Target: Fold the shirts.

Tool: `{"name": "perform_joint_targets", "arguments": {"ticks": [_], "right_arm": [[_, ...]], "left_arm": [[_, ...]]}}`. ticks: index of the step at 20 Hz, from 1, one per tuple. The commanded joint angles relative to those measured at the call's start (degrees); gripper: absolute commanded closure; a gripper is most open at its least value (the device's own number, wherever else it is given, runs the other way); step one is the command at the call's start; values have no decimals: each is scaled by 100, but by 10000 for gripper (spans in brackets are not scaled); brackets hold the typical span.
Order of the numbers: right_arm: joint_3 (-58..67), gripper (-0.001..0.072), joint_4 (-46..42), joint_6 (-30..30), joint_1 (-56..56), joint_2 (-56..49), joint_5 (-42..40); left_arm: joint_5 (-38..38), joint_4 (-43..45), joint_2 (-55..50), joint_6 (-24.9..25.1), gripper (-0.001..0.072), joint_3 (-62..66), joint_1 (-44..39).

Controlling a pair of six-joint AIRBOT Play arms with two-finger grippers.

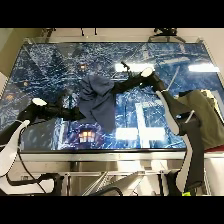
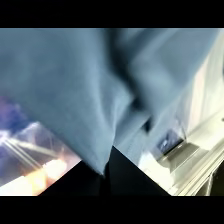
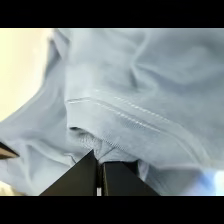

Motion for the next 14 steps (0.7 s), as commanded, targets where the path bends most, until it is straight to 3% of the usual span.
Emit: {"name": "perform_joint_targets", "arguments": {"ticks": [1, 4, 6, 9, 11, 14], "right_arm": [[11, 692, 20, 46, -332, 483, 363], [11, 692, 396, 105, -411, 973, 780], [22, 692, 1351, 61, -393, 1425, 1095], [39, 690, 2833, -463, -393, 2476, 1314], [232, 690, 2634, -804, -400, 3348, 1165], [494, 691, 870, -811, -400, 4535, 310]], "left_arm": [[-170, 83, 669, -164, 697, 4, 404], [-562, -404, 1558, -258, 697, 17, 728], [-820, -890, 2275, -262, 697, 378, 704], [-1032, -1016, 3215, -636, 697, 1794, 457], [-981, -1008, 3563, -957, 697, 3161, 393], [-931, -658, 3530, -1298, 697, 5327, 511]]}}
